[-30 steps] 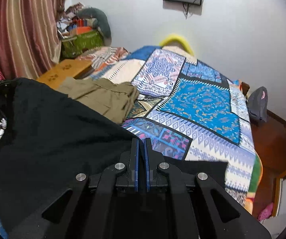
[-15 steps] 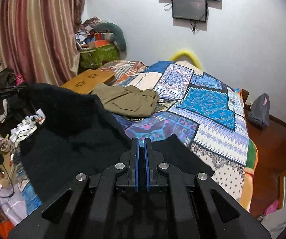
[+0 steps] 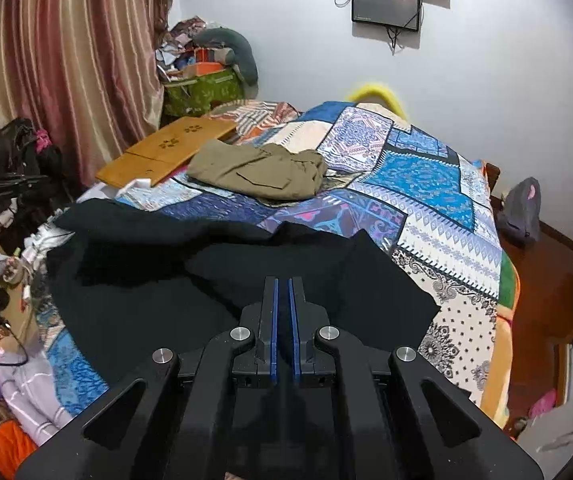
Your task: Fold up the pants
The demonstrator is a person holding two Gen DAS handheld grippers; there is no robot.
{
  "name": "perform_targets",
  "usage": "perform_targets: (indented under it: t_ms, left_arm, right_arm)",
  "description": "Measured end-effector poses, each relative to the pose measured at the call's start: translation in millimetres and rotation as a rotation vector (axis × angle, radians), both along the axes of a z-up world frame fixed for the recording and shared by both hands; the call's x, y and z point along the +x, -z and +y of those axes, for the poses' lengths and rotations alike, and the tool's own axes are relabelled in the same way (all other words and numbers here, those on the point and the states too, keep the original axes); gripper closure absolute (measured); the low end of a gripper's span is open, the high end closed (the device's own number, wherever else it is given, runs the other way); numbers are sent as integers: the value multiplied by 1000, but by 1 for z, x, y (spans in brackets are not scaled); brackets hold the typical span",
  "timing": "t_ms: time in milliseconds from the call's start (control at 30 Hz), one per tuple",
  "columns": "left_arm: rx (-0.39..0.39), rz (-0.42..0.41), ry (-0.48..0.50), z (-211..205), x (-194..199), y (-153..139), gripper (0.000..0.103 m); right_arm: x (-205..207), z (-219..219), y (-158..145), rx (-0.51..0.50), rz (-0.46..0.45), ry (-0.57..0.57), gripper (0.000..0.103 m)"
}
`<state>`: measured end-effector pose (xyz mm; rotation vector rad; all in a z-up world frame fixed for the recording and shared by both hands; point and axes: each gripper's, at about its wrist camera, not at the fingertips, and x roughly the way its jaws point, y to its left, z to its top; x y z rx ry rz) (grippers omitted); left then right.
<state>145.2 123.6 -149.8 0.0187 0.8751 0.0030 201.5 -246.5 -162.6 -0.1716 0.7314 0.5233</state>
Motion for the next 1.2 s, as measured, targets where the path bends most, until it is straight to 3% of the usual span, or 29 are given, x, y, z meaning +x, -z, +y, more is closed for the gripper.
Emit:
perform_targets:
  t_ms: [100, 300, 400, 433, 667, 833, 967, 1033, 1100, 1133, 1200]
  left_arm:
    - [9, 18, 23, -16, 6, 7, 71]
    - [-2, 78, 17, -35, 3, 37, 55]
    - [-4, 120, 25, -45, -6, 61, 42]
    - [-6, 141, 36, -49, -9, 69, 41]
    - [31, 239, 71, -77, -24, 115, 41]
    - [78, 218, 29, -81, -18, 124, 31]
    - [115, 184, -5, -80, -11, 122, 31]
    - [148, 137, 8, -84, -10, 116, 43]
    - [144, 128, 33, -88, -6, 113, 71]
    - [125, 129, 48, -88, -3, 112, 80]
    - [116, 124, 52, -85, 2, 109, 87]
  right_arm:
    - [8, 0, 7, -3, 17, 2, 95]
    - [14, -7, 18, 20, 51, 26, 90]
    - [16, -9, 26, 19, 79, 39, 75]
    - [16, -10, 29, 17, 84, 48, 67]
    - [18, -13, 39, 7, 134, 54, 62]
    - [18, -13, 42, -6, 146, 47, 60]
    - [19, -13, 41, -6, 141, 49, 50]
    - [22, -13, 40, -9, 130, 53, 46]
    - [30, -13, 38, -14, 118, 55, 45]
    - [34, -13, 37, -16, 116, 57, 45]
    - [43, -14, 36, -7, 119, 54, 44]
